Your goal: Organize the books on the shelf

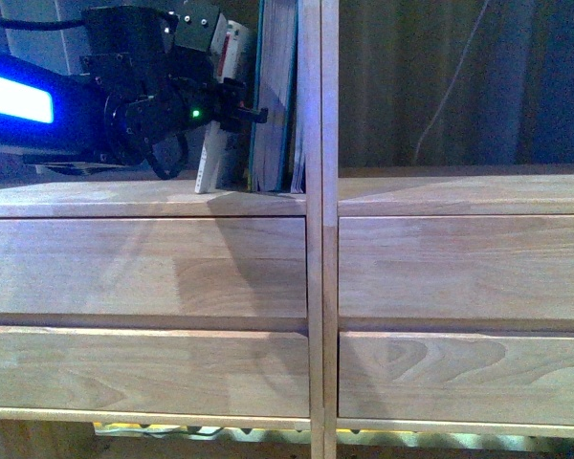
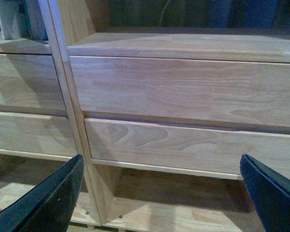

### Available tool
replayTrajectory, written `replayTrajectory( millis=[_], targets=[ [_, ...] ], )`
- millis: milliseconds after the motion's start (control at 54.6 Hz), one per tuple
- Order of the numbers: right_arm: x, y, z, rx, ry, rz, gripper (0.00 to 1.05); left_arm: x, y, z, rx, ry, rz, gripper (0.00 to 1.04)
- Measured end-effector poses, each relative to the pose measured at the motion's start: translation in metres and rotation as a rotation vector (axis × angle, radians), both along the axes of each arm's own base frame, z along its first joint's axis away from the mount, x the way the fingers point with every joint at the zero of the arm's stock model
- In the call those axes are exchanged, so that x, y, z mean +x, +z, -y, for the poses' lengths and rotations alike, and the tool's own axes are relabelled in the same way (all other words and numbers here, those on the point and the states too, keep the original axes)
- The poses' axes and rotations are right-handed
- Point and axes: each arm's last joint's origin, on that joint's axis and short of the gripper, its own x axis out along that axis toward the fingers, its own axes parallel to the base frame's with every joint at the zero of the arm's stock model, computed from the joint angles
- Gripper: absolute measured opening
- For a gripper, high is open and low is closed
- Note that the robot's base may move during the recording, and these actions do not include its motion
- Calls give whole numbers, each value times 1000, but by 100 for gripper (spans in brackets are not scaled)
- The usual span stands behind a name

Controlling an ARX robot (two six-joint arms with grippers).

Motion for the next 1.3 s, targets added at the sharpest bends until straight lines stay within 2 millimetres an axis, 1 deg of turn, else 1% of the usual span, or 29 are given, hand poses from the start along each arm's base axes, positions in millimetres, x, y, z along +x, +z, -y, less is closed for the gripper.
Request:
replayTrajectory(
  millis=[183,238,348,440,477,550,642,733,825,898,916,935,971,990,1063,1136,1191,1246,1301],
  targets=[
    [0,0,0,0,0,0,98,-4,-20,1,13,-21,-32,62],
    [0,0,0,0,0,0,98,-8,-23,1,12,-20,-40,69],
    [0,0,0,0,0,1,98,-19,-22,-2,1,-24,-38,84],
    [0,0,0,0,0,1,98,-36,-16,-6,-15,-32,-24,98],
    [0,0,0,0,0,1,98,-43,-14,-7,-23,-35,-21,99],
    [0,0,0,0,0,1,98,-58,-9,-10,-46,-59,-21,97],
    [0,0,0,0,0,1,98,-79,-3,-12,-68,-68,-35,98],
    [0,0,0,0,0,1,98,-100,-2,-16,-99,-74,-77,98],
    [0,0,0,0,0,1,98,-121,-3,-26,-133,-60,-117,98],
    [0,0,0,0,0,1,98,-142,-5,-40,-165,-22,-156,98],
    [0,0,0,0,0,1,98,-152,-5,-46,-186,-13,-165,98],
    [0,0,0,0,0,1,98,-155,-5,-49,-197,-12,-172,98],
    [0,0,0,0,0,1,98,-171,-4,-58,-217,11,-178,98],
    [0,0,0,0,0,1,98,-175,-4,-61,-220,20,-177,98],
    [0,0,0,0,0,1,98,-211,-2,-81,-257,58,-188,98],
    [0,0,0,0,0,1,98,-252,-2,-99,-275,86,-194,98],
    [0,0,0,0,0,1,98,-279,-5,-109,-285,103,-203,98],
    [0,0,0,0,0,1,98,-312,-14,-121,-278,260,-265,89],
    [0,0,0,0,0,1,98,-346,-30,-129,-269,381,-318,78]
  ],
)
